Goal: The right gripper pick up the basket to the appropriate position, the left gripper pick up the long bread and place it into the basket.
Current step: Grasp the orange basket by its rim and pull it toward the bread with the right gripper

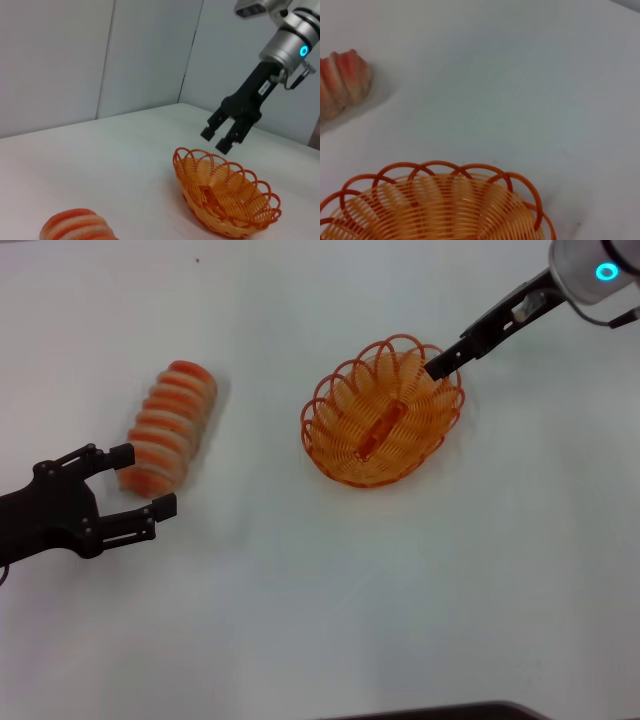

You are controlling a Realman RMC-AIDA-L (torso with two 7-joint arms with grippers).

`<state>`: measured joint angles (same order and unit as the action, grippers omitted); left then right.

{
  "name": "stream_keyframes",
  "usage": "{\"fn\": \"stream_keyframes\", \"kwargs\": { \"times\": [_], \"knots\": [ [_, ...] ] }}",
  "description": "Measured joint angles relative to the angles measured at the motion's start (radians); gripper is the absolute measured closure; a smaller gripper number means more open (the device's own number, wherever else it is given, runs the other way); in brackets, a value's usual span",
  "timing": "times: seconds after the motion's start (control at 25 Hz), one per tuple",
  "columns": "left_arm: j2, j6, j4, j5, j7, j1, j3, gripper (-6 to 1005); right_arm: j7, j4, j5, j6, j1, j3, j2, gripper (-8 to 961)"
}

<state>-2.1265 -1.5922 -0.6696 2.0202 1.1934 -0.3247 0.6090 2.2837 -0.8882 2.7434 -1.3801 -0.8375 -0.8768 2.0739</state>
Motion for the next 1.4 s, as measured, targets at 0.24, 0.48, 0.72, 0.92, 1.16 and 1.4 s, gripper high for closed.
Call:
{"fn": "stream_keyframes", "kwargs": {
  "times": [0.24, 0.48, 0.72, 0.92, 1.16, 1.4],
  "knots": [
    [-0.007, 0.008, 0.001, 0.0, -0.001, -0.001, 0.004, 95, -0.007, 0.073, 0.0, 0.096, 0.0, -0.031, 0.009, 61],
    [-0.009, 0.01, 0.001, 0.0, -0.003, 0.0, 0.002, 95, -0.007, 0.082, -0.011, 0.126, -0.001, -0.064, 0.015, 90],
    [-0.009, 0.009, 0.001, 0.0, -0.003, 0.0, 0.0, 95, -0.006, 0.088, -0.049, 0.135, -0.006, -0.07, 0.017, 120],
    [-0.009, 0.005, 0.001, 0.0, -0.003, 0.0, 0.0, 96, -0.001, 0.123, -0.055, 0.156, -0.012, -0.1, 0.017, 144],
    [-0.009, 0.004, 0.001, 0.0, -0.003, -0.001, -0.002, 96, 0.019, 0.126, -0.062, 0.182, -0.006, -0.12, 0.017, 309],
    [-0.007, -0.016, -0.002, -0.012, -0.003, -0.002, -0.003, 96, 0.014, 0.127, -0.072, 0.192, 0.001, -0.12, 0.014, 477]
  ]
}}
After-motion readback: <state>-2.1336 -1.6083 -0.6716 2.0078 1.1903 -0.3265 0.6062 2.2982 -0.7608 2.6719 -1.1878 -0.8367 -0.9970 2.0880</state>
